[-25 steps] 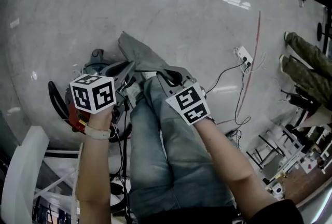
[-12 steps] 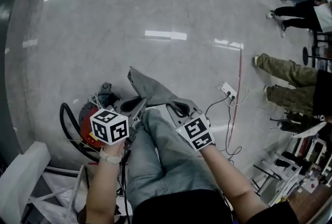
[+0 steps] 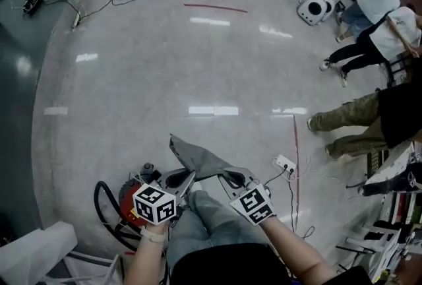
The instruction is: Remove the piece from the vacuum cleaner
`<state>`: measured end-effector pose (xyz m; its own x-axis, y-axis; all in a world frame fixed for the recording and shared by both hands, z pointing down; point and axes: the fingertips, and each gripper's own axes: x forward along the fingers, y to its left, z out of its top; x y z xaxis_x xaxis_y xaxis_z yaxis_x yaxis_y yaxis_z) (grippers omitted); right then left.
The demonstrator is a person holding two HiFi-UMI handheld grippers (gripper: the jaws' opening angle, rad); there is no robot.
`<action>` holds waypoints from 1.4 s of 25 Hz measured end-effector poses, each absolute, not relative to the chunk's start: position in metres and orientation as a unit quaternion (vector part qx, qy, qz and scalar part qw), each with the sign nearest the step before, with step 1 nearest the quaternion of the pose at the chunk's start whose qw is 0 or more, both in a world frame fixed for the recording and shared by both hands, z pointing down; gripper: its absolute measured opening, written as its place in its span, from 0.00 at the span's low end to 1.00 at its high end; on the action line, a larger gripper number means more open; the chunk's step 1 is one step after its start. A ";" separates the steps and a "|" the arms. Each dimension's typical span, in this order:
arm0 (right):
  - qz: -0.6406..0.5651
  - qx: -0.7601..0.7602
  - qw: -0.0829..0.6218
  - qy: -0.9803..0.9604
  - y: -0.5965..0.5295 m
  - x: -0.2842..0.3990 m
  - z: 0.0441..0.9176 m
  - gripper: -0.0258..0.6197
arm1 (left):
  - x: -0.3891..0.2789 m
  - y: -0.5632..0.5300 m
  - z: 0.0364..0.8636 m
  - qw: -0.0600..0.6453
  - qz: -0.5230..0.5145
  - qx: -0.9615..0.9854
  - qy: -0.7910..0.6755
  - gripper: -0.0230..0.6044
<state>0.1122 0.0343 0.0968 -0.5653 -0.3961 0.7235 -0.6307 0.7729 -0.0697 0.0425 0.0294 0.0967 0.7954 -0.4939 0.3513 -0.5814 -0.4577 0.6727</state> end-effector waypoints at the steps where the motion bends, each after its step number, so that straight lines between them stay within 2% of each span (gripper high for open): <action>1: 0.155 0.297 0.359 -0.871 0.035 0.112 0.082 0.10 | 0.042 0.031 0.082 0.409 0.048 0.854 -0.316 0.09; 8: 0.114 0.310 0.342 -0.880 0.033 0.107 -0.015 0.11 | 0.036 0.028 -0.015 0.373 0.019 0.872 -0.318 0.09; 19: 0.044 0.330 0.317 -0.888 0.036 0.097 -0.124 0.11 | 0.025 0.032 -0.118 0.327 -0.017 0.889 -0.321 0.09; 35: 0.018 0.328 0.288 -0.900 0.025 0.058 -0.160 0.11 | -0.016 0.020 -0.161 0.291 -0.017 0.895 -0.339 0.09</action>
